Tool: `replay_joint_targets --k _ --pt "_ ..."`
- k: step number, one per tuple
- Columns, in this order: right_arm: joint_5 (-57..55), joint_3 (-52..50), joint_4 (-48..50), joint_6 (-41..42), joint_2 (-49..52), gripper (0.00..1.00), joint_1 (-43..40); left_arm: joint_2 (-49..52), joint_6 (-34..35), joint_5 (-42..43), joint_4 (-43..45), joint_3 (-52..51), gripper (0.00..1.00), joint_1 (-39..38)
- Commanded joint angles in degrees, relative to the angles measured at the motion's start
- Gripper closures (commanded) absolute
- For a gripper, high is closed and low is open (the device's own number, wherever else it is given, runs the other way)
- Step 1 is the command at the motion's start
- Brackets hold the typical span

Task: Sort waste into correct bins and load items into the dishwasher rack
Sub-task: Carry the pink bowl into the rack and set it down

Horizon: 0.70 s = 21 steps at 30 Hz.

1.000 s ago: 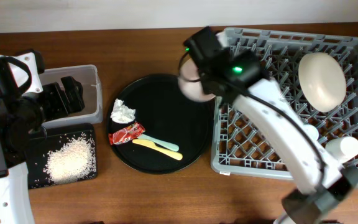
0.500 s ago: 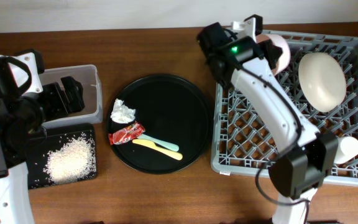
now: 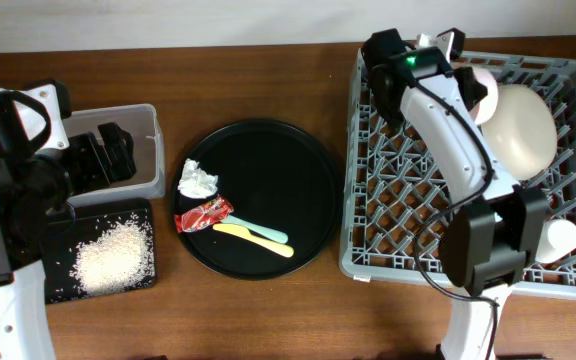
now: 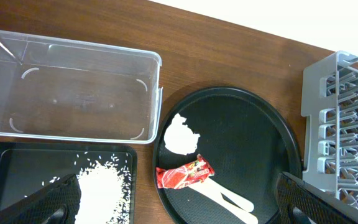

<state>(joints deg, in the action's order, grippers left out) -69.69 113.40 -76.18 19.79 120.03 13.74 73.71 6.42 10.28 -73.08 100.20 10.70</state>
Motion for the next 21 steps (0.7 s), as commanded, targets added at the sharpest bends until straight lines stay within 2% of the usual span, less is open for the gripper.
replay_joint_targets --k 1,21 --pt "2.4 0.4 -0.5 1.8 2.7 0.96 -0.6 -0.3 -0.5 0.2 0.1 0.6 0.01 0.2" --pt "-0.9 0.2 -7.0 3.9 7.4 0.96 -1.5 -0.3 -0.5 0.2 0.1 0.6 0.01 0.2"
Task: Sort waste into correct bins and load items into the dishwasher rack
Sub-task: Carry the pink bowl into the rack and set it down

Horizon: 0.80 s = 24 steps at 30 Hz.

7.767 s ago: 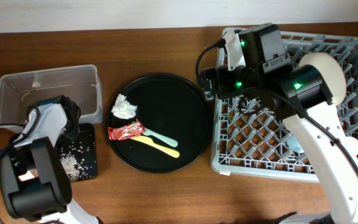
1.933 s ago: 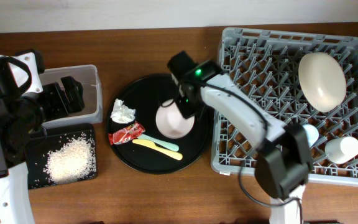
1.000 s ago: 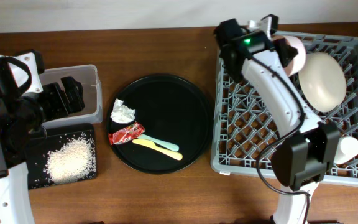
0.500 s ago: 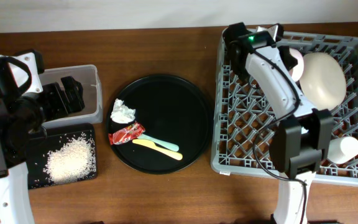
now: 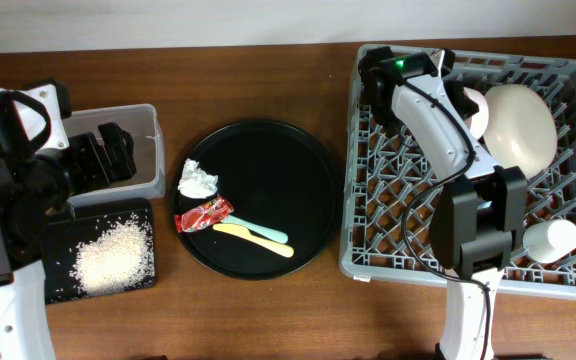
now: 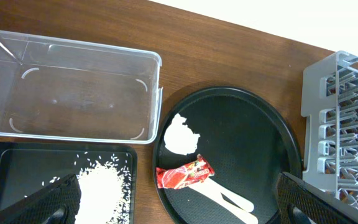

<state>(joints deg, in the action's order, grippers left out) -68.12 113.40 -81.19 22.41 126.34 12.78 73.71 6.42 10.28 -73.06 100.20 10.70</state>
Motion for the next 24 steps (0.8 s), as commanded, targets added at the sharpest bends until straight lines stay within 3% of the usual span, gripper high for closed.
replay_joint_targets --k 1,5,24 --pt "-2.7 0.2 -2.9 1.3 1.1 0.96 -0.5 -0.3 -0.5 0.2 0.0 0.6 0.01 0.2" --pt "-2.6 0.2 -5.7 4.3 1.1 0.96 -0.5 -0.3 -0.5 0.2 0.0 0.6 0.01 0.2" --pt "3.5 0.2 -5.5 4.0 2.7 0.96 0.0 -0.3 -0.5 0.2 0.0 0.6 0.01 0.2"
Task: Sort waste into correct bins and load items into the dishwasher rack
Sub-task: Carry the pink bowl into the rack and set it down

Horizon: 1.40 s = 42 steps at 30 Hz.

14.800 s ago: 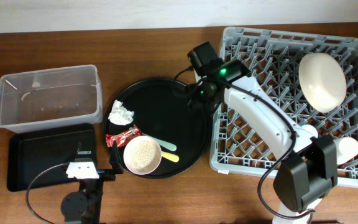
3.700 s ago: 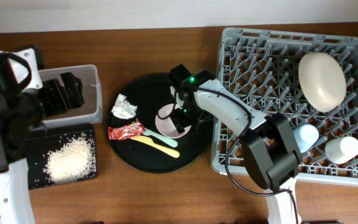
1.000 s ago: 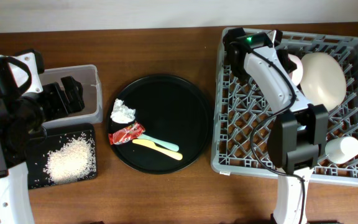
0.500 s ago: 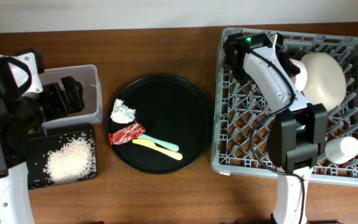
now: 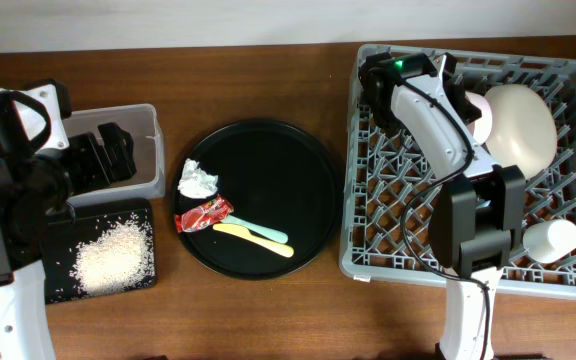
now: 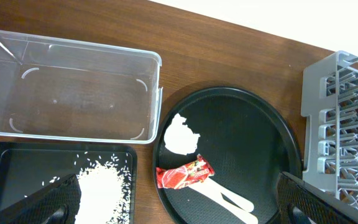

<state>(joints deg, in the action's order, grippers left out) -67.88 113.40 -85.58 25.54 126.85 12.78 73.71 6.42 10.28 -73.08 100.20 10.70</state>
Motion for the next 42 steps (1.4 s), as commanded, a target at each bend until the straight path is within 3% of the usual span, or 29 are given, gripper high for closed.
replay_joint_targets --k 1,4,10,15,20,35,42 --pt "3.2 0.2 -1.7 0.9 2.2 0.95 0.4 -0.3 -0.5 0.2 0.1 0.6 0.01 0.2" --pt "3.5 0.2 -4.1 1.6 2.1 0.96 2.0 -0.3 -0.5 0.2 0.1 0.6 0.01 0.2" --pt "10.3 0.3 -8.9 12.4 2.1 0.96 2.5 -0.3 -0.5 0.2 0.1 0.6 0.01 0.2" --pt "10.3 5.9 -11.8 14.3 2.0 0.96 2.7 -0.3 -0.5 0.2 0.1 0.6 0.01 0.2" --pt "11.1 12.7 -11.8 12.0 1.6 0.96 2.7 -0.3 -0.5 0.2 0.1 0.6 0.01 0.2" --pt "6.2 11.7 -11.8 9.2 2.0 0.96 0.2 -0.3 -0.5 0.2 0.1 0.6 0.01 0.2" --pt "16.0 11.5 -11.8 7.5 1.6 0.96 1.9 -0.3 -0.5 0.2 0.1 0.6 0.01 0.2"
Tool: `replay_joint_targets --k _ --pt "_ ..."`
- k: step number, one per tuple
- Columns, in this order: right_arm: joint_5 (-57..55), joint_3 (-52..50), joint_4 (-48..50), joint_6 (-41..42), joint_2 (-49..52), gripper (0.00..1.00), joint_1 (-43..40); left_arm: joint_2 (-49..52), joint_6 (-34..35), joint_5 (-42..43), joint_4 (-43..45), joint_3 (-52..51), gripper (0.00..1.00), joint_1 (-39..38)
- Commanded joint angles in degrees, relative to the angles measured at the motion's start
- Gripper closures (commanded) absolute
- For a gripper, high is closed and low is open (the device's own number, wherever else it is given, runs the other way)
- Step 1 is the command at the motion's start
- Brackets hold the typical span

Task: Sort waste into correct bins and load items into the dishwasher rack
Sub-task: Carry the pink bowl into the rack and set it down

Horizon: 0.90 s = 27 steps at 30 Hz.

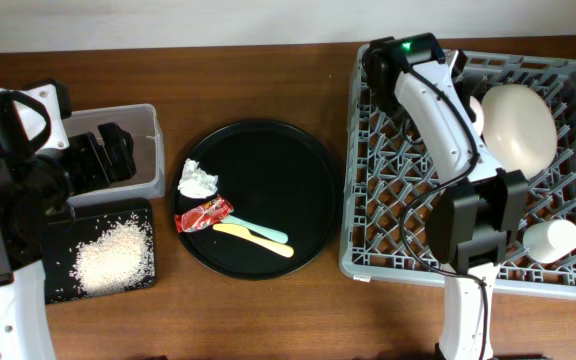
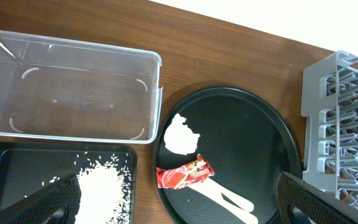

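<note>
A round black tray (image 1: 298, 180) (image 2: 253, 137) holds a crumpled white paper (image 1: 198, 180) (image 2: 181, 135), a red wrapper (image 1: 203, 214) (image 2: 183, 175), and a yellow spoon (image 1: 253, 240) beside a teal spoon (image 1: 268, 233). The grey dish rack (image 1: 388, 200) (image 2: 340, 124) carries a cream bowl (image 1: 518, 125) and a white cup (image 1: 551, 240). My left gripper (image 1: 103, 155) (image 2: 179, 211) hangs open and empty over the clear bin. My right gripper (image 1: 468, 100) is over the rack's far left beside the bowl. Its jaws are hidden by the arm.
A clear plastic bin (image 1: 153, 150) (image 2: 73, 87) stands left of the round tray. In front of it lies a black rectangular tray (image 1: 143, 215) (image 2: 17, 168) with a heap of rice (image 1: 113, 255) (image 2: 101, 190). Bare wood shows between tray and rack.
The right arm's wrist has shifted a little toward the rack's far edge. The left arm and everything on the round tray are unchanged.
The right arm stood over the rack's far left corner beside the bowl at every moment, changing its pose only slightly each time. The left gripper stayed open above the clear bin. Paper, wrapper and spoons have not moved.
</note>
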<state>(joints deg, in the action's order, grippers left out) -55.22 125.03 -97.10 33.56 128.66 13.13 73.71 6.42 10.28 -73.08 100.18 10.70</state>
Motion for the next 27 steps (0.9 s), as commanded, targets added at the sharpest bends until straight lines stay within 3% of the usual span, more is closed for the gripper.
replay_joint_targets --k 1,6,10,17,27 --pt "3.4 -0.1 -0.3 -0.6 -1.0 0.96 2.2 -0.3 -0.5 0.2 0.1 0.6 0.01 0.2" --pt "3.4 -0.1 -0.3 -1.8 -7.0 0.96 7.3 -0.3 -0.5 0.2 0.1 0.6 0.01 0.2" --pt "2.8 -0.1 -0.2 3.9 -8.3 0.96 10.1 -0.3 -0.5 0.2 0.1 0.6 0.01 0.2" --pt "1.5 -0.4 -0.3 8.8 -4.1 0.96 3.7 -0.3 -0.5 0.2 0.1 0.6 0.01 0.2" --pt "-2.9 -0.4 -0.3 7.6 -3.7 0.96 -2.5 -0.3 -0.5 0.2 0.1 0.6 0.01 0.2"
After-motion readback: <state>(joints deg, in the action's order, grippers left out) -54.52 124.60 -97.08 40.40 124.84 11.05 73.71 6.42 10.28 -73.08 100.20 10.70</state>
